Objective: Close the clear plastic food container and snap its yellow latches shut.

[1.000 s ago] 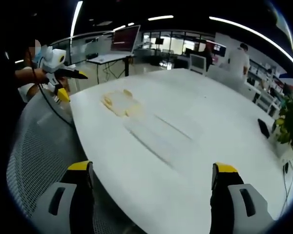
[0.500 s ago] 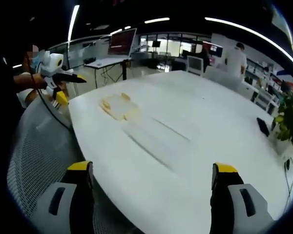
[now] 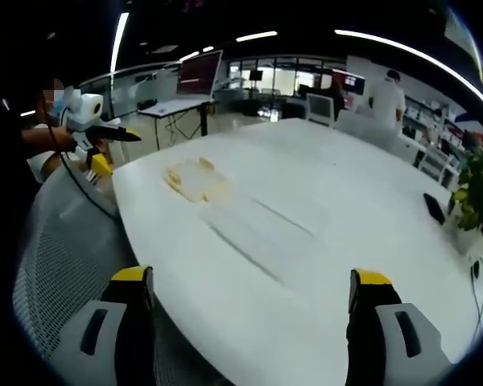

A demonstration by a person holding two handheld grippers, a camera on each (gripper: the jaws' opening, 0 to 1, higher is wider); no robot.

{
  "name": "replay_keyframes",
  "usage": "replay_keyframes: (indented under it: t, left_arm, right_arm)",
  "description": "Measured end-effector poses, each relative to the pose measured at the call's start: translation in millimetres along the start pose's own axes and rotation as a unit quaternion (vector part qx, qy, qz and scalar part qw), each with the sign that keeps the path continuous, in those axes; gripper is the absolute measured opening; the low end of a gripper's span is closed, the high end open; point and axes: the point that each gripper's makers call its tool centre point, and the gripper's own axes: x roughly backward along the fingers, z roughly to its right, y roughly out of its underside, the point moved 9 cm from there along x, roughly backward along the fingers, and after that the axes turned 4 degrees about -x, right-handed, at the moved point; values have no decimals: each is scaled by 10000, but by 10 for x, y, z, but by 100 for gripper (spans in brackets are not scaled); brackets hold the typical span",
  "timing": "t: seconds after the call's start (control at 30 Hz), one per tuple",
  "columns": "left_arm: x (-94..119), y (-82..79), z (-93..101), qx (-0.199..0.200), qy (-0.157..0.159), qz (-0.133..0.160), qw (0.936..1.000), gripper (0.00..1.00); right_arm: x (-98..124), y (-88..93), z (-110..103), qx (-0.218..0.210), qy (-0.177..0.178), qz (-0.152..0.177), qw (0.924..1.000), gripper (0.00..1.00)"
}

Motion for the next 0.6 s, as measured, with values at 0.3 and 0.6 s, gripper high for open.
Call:
replay_keyframes:
  t: [0.3, 0.6]
  left_arm:
    - [-5, -20, -59, -120, 104, -41, 9999, 94]
    - [-12, -56, -188, -168, 208, -81, 9996, 89]
  right_arm:
    - [-14, -95, 14, 154, -96, -43, 9998, 95]
    - [-92, -213, 27, 410, -272, -120, 9987, 91]
